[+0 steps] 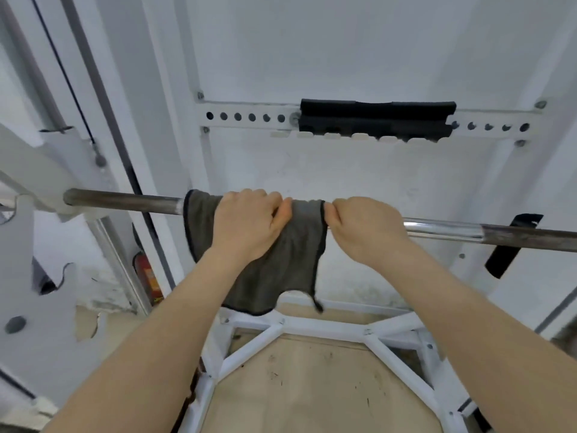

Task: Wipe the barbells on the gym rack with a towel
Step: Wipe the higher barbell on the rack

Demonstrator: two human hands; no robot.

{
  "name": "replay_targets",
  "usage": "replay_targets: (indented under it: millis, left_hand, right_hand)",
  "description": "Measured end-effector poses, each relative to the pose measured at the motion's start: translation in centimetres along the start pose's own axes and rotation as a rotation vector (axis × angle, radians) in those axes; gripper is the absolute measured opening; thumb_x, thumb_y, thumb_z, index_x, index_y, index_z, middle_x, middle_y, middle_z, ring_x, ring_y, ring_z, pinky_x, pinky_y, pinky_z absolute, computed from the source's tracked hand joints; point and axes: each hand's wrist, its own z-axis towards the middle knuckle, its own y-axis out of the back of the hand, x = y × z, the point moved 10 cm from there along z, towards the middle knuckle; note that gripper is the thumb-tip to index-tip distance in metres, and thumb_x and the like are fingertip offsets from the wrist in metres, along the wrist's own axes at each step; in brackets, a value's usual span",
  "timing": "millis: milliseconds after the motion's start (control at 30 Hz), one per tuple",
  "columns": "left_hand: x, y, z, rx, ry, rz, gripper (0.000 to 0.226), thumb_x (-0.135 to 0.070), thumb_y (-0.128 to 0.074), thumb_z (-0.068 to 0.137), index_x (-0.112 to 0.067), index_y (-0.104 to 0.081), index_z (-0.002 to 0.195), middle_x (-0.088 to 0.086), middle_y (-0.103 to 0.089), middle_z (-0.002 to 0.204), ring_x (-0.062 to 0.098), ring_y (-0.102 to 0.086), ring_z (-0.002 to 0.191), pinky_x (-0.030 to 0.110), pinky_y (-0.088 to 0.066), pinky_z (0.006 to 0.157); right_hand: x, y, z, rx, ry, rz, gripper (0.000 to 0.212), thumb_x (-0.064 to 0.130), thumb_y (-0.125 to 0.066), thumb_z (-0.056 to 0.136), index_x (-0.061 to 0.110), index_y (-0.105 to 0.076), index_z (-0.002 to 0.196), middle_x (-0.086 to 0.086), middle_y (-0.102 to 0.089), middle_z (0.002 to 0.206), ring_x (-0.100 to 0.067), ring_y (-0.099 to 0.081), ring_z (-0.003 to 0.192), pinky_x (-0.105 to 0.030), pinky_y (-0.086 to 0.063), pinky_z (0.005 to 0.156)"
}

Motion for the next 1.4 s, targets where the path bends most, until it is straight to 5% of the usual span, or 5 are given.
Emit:
replay_targets:
  millis: [300,667,933,1133,1400]
  left_hand:
    - [11.8,1.0,-1.2,0.053,0.176,0.053,0.058,-0.039,-0.023,0.101,-0.015,-0.051,0.056,0.0,-0.049,0.052,0.025,-0.048,0.054,0.037,-0.039,0.07]
    - [-2.9,0.1,0.8,0.012,0.034,0.035,0.047,-0.031,-0.029,0.099,-0.018,-0.051,0.059,-0.001,-0.04,0.05,0.022,-0.03,0.048,0.034,-0.023,0.055]
    - [-5.9,1.0,-0.9,0.147,-0.05,-0.505,0.012,-0.034,-0.041,0.095,-0.029,-0.052,0.097,-0.015,-0.056,0.09,0.013,-0.054,0.089,0.043,-0.04,0.096]
    - [0.9,1.9,-2.1,0.127,0.257,-0.388,0.047,-0.042,-0.069,0.08,-0.026,-0.056,0.122,-0.001,-0.063,0.115,0.026,-0.055,0.111,0.046,-0.043,0.095]
    - [-3.3,6.1,-1.3,0.083,0.307,-1.011,0.025,-0.012,-0.06,0.092,-0.036,-0.066,0.094,-0.008,-0.071,0.084,0.011,-0.066,0.084,0.028,-0.053,0.077]
  right_hand:
    - [1.1,-2.1,2.6,0.087,-0.019,-0.107,0.049,0.045,-0.021,0.098,0.017,-0.051,0.072,-0.002,-0.048,0.065,-0.028,-0.047,0.06,-0.031,-0.03,0.054]
    - [0.5,-1.6,2.6,0.096,-0.116,0.081,0.046,0.038,-0.025,0.101,0.02,-0.038,0.061,0.001,-0.047,0.065,-0.026,-0.05,0.069,-0.034,-0.035,0.063]
    - [-1.7,1.1,0.8,-0.045,-0.204,0.762,0.025,0.031,-0.053,0.095,0.009,-0.065,0.093,-0.006,-0.068,0.087,-0.022,-0.063,0.082,-0.044,-0.053,0.078]
    - [-9.3,1.6,-2.1,-0.236,-0.582,1.476,0.017,0.019,-0.058,0.096,0.014,-0.06,0.112,-0.004,-0.069,0.102,-0.02,-0.067,0.092,-0.036,-0.056,0.083]
    - [-14.2,9.8,-5.7,-0.439,-0.466,0.986,0.027,0.024,-0.056,0.083,0.032,-0.045,0.107,0.006,-0.053,0.067,-0.008,-0.048,0.057,-0.024,-0.04,0.055]
